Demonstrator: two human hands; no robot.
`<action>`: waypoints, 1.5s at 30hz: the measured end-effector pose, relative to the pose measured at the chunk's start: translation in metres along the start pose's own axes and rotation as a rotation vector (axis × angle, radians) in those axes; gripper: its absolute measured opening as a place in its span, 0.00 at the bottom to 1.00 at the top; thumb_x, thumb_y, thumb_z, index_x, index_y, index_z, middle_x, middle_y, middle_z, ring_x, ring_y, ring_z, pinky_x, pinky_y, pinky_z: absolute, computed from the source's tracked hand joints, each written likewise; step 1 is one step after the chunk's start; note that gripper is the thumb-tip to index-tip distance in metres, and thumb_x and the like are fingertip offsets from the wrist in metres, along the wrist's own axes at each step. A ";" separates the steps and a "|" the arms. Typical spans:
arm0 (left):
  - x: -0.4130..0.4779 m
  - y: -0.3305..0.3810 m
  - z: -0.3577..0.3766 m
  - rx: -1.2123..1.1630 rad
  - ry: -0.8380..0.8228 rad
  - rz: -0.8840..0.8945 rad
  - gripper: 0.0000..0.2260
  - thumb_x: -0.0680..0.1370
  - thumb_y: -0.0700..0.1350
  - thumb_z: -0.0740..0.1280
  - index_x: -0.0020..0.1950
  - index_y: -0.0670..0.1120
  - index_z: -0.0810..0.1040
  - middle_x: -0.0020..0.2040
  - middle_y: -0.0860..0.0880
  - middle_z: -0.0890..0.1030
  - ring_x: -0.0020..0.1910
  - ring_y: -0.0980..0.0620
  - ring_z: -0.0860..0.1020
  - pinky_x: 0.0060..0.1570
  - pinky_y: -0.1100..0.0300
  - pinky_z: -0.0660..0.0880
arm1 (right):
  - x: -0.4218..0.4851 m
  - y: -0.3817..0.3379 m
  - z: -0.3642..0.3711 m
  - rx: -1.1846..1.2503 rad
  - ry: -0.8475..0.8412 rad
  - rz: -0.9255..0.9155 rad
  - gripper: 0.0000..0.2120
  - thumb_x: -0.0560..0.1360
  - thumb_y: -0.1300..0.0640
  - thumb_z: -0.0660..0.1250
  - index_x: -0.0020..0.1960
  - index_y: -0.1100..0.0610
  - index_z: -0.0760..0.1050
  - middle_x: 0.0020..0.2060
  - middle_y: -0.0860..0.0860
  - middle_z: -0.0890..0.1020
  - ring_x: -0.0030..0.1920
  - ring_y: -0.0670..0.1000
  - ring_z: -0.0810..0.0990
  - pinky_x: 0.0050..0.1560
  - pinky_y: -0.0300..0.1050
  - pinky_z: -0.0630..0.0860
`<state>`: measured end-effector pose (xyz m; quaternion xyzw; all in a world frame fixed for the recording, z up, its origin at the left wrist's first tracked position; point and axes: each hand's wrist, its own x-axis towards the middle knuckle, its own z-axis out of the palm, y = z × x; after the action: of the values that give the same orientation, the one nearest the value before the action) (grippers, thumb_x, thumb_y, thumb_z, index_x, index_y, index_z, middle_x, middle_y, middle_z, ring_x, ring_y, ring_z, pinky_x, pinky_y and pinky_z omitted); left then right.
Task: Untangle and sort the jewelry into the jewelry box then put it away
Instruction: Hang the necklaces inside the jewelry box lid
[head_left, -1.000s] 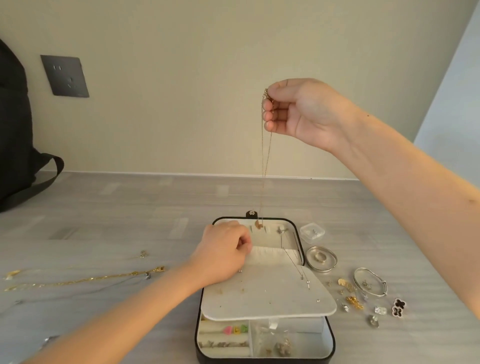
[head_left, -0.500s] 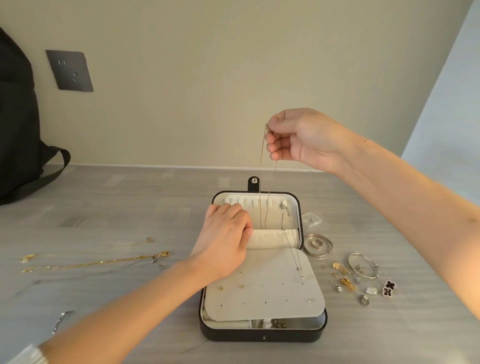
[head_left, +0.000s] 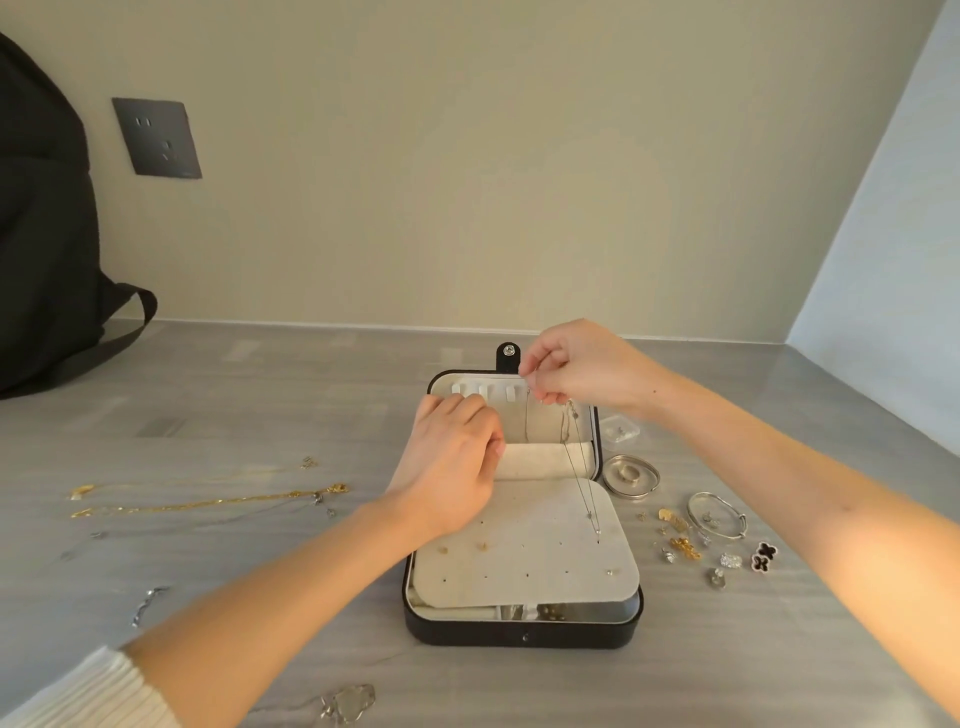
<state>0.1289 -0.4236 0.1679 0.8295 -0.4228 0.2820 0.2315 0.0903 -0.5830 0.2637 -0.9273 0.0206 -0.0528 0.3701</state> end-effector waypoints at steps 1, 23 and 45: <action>0.000 0.000 0.000 0.004 0.004 0.000 0.04 0.69 0.39 0.63 0.35 0.47 0.72 0.34 0.52 0.73 0.33 0.48 0.72 0.42 0.58 0.60 | 0.000 0.002 0.003 -0.091 0.025 -0.031 0.07 0.72 0.67 0.64 0.47 0.60 0.78 0.33 0.51 0.80 0.31 0.44 0.76 0.37 0.36 0.73; -0.003 -0.002 0.002 0.009 0.043 0.009 0.05 0.68 0.38 0.64 0.34 0.47 0.72 0.34 0.53 0.73 0.33 0.50 0.72 0.44 0.61 0.59 | 0.017 0.025 0.024 -0.589 0.481 -0.185 0.03 0.69 0.57 0.70 0.39 0.51 0.77 0.39 0.48 0.73 0.42 0.52 0.72 0.37 0.42 0.64; -0.002 -0.002 0.000 0.037 0.024 0.022 0.09 0.72 0.45 0.56 0.35 0.47 0.73 0.34 0.52 0.74 0.33 0.49 0.73 0.42 0.59 0.60 | -0.027 0.046 0.034 -0.595 0.515 -0.253 0.05 0.69 0.54 0.73 0.45 0.50 0.83 0.33 0.50 0.78 0.37 0.55 0.76 0.37 0.42 0.73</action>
<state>0.1295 -0.4213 0.1663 0.8255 -0.4239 0.3021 0.2179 0.0672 -0.5904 0.2053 -0.9455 0.0126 -0.3199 0.0590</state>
